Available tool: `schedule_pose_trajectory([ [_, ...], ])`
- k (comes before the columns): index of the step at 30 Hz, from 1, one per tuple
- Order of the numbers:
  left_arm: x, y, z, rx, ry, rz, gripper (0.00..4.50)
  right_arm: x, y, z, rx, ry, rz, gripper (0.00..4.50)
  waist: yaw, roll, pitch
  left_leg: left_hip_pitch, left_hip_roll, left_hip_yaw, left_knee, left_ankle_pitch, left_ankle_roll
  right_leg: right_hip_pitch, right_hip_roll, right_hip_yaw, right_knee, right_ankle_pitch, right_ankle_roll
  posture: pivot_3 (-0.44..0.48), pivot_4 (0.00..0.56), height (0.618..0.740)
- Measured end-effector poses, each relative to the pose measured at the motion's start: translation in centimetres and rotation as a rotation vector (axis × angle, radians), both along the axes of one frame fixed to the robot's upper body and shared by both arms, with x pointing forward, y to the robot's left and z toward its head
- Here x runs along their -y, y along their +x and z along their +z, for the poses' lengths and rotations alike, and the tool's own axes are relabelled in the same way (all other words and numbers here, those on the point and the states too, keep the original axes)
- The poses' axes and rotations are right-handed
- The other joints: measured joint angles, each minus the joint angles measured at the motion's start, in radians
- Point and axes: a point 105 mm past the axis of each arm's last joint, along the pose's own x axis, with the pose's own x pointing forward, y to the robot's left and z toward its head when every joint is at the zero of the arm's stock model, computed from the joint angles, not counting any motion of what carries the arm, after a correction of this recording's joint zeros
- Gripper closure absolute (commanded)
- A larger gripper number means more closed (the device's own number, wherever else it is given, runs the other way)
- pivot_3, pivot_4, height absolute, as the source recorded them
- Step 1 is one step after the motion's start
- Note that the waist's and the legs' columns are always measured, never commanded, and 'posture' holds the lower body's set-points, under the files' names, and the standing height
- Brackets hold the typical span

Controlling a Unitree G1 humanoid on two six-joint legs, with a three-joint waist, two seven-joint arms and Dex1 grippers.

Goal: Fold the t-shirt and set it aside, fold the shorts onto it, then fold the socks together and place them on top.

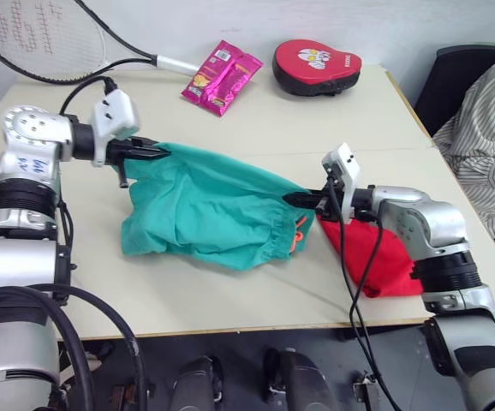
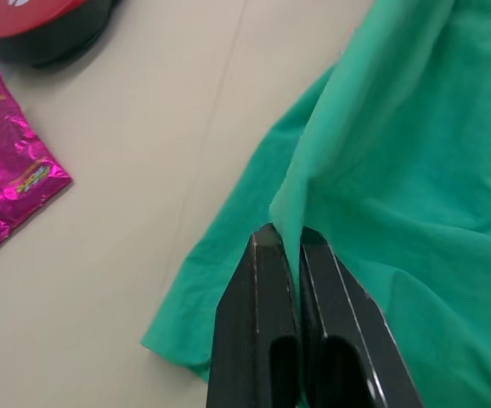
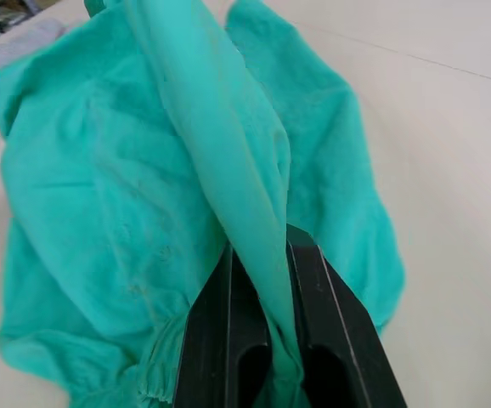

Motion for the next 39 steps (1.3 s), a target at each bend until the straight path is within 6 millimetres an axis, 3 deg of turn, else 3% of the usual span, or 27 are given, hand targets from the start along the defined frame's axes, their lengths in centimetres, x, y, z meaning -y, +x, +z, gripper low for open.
schedule_pose_trajectory([
  [4,0.7,1.3,-2.4,-0.005,-0.007,0.071,4.49,0.5,0.9,-0.9,0.009,-0.064,-0.082,4.50,-0.009,-0.001,0.000,0.000,0.000,0.000,0.001,0.000,0.001,-0.001,0.000,0.001,0.001,0.001,0.001,0.000,0.150,0.740],
  [5,0.8,1.6,-2.5,0.004,-0.037,0.094,4.50,0.6,0.9,-1.0,0.005,-0.071,-0.094,4.24,-0.009,-0.001,0.000,0.000,0.001,0.000,0.001,0.000,0.001,-0.001,0.000,0.001,0.002,0.001,0.001,0.000,0.150,0.740],
  [8,1.1,2.3,-2.0,0.046,-0.100,0.138,3.88,0.5,0.8,-1.3,-0.009,-0.092,-0.101,3.39,-0.009,-0.001,0.000,0.000,0.001,0.000,0.001,0.000,0.000,-0.001,0.000,0.001,0.002,0.001,0.001,0.000,0.150,0.740],
  [13,-0.3,2.9,-1.4,0.077,-0.199,0.248,2.26,1.0,0.7,-0.8,0.114,-0.104,-0.148,1.56,-0.008,-0.001,0.000,0.000,0.001,0.001,0.001,0.000,0.000,-0.001,0.000,0.001,0.002,0.001,0.001,0.000,0.150,0.740],
  [16,-2.9,2.5,0.1,0.139,-0.229,0.313,1.35,2.8,0.7,1.1,0.291,-0.119,-0.191,0.51,-0.009,-0.001,0.001,0.000,0.000,0.001,0.000,0.000,0.000,-0.001,0.000,0.001,0.001,0.000,0.001,0.000,0.150,0.740],
  [18,-5.0,1.5,0.9,0.178,-0.235,0.327,1.34,4.8,0.3,2.0,0.386,-0.148,-0.212,0.04,-0.009,-0.001,0.001,0.001,0.000,0.002,-0.001,0.000,0.000,-0.001,0.001,0.001,0.000,0.000,0.001,0.000,0.150,0.740],
  [20,-5.9,0.2,1.5,0.185,-0.273,0.268,1.34,5.3,-0.8,2.3,0.451,-0.160,-0.158,0.04,-0.007,-0.001,0.001,0.002,0.001,0.002,-0.001,0.000,0.000,-0.001,0.002,0.001,0.000,0.000,0.001,0.000,0.150,0.740],
  [22,-5.5,-1.3,1.3,0.154,-0.276,0.140,1.00,3.9,-2.6,2.2,0.491,-0.143,-0.036,0.00,-0.006,-0.001,0.001,0.003,0.001,0.003,-0.001,0.000,-0.001,0.000,0.004,0.001,0.001,0.000,0.001,0.000,0.150,0.740],
  [26,-5.2,-6.2,-2.2,-0.017,-0.173,-0.140,0.03,-0.1,-7.2,0.9,0.525,-0.137,0.262,0.00,-0.016,-0.001,0.001,0.008,0.005,0.005,-0.001,-0.002,-0.003,0.003,0.011,0.007,0.001,0.000,0.001,0.000,0.150,0.740],
  [28,-5.9,-8.0,-4.0,-0.078,-0.128,-0.139,0.03,-1.6,-8.4,-0.4,0.510,-0.142,0.320,0.00,-0.023,-0.002,0.000,0.008,0.007,0.004,0.000,-0.002,-0.005,0.003,0.010,0.012,0.002,-0.001,0.000,0.000,0.150,0.740],
  [30,-6.5,-10.0,-5.9,-0.129,-0.019,-0.147,0.03,-3.0,-9.1,-1.9,0.510,-0.163,0.356,0.00,-0.030,-0.003,0.000,0.010,0.008,0.004,-0.001,-0.003,-0.007,0.003,0.011,0.013,0.003,-0.002,-0.002,0.000,0.150,0.740],
  [33,-5.9,-11.2,-7.2,-0.142,0.039,-0.189,0.03,-4.5,-9.5,-3.6,0.542,-0.242,0.394,0.00,-0.023,-0.003,-0.001,0.009,0.008,0.004,-0.001,-0.003,-0.007,0.002,0.010,0.013,0.003,-0.002,-0.002,0.000,0.150,0.740],
  [37,-4.3,-11.1,-8.4,-0.072,0.075,-0.237,0.03,-5.5,-8.6,-5.0,0.576,-0.313,0.332,0.00,-0.001,-0.004,-0.001,0.009,0.007,0.004,0.000,-0.004,-0.006,0.003,0.009,0.013,0.003,-0.001,-0.003,0.000,0.150,0.740],
  [39,-3.7,-10.5,-9.4,-0.033,0.106,-0.244,0.00,-5.5,-7.9,-6.1,0.594,-0.390,0.295,0.38,0.000,-0.004,-0.001,0.009,0.006,0.004,0.000,-0.005,-0.005,0.003,0.009,0.013,0.003,-0.001,-0.003,0.000,0.150,0.740],
])
